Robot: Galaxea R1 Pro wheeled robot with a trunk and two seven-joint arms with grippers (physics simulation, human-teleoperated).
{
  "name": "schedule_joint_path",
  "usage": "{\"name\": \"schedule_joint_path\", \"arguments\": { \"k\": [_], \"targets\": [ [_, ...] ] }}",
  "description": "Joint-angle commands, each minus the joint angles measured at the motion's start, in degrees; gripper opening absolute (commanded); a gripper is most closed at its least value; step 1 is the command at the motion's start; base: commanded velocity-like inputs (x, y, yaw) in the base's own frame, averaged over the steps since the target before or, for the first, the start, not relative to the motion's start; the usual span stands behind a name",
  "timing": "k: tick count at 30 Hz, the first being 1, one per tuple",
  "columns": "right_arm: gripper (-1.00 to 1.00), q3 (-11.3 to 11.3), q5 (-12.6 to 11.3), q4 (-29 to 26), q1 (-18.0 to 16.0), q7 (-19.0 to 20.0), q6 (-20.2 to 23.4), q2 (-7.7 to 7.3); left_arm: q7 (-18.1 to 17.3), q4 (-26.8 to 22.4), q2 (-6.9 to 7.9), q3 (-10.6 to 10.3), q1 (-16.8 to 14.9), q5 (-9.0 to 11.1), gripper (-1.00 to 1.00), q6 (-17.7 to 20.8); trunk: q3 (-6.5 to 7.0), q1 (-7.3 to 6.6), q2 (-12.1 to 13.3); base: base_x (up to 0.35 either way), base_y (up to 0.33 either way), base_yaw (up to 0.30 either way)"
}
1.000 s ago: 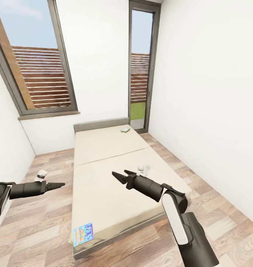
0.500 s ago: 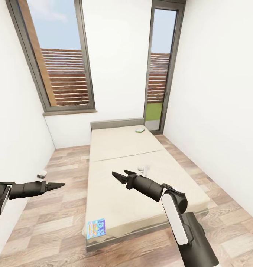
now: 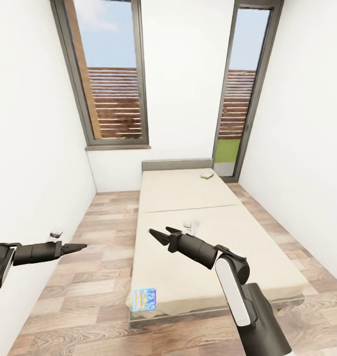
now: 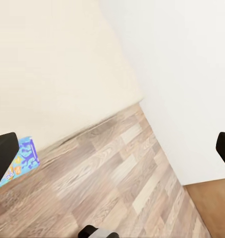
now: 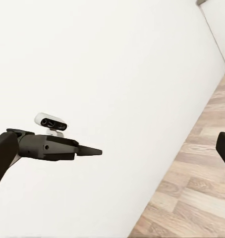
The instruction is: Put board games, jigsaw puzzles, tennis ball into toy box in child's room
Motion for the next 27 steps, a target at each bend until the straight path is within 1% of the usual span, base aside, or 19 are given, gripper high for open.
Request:
{"name": "schedule_joint_path", "arguments": {
  "k": [1, 12, 24, 27],
  "targets": [
    [1.00, -0.06, -0.24, -0.04, -0.05, 0.00, 0.39, 0.02, -0.47, -0.03, -0.06, 0.21, -0.08, -0.60, 1.00, 0.60, -0.11, 0.02, -0.10, 0.000, 0.000, 0.284],
    [1.00, -0.06, -0.18, -0.04, -0.05, -0.01, 0.39, 0.02, -0.47, -0.03, -0.24, 0.21, -0.08, -0.67, 1.00, 0.60, -0.11, 0.02, -0.10, -0.005, 0.000, 0.284],
    [1.00, -0.06, -0.23, -0.04, -0.05, 0.01, 0.39, 0.02, -0.47, -0.03, -0.28, 0.22, -0.08, -0.77, 1.00, 0.60, -0.11, 0.02, -0.10, -0.068, 0.002, 0.284],
    [1.00, -0.06, -0.29, -0.04, -0.05, 0.11, 0.39, -0.04, -0.47, -0.03, -0.30, 0.21, -0.08, -0.78, 1.00, 0.60, -0.11, 0.02, -0.10, -0.009, 0.101, 0.261]
  ]
}}
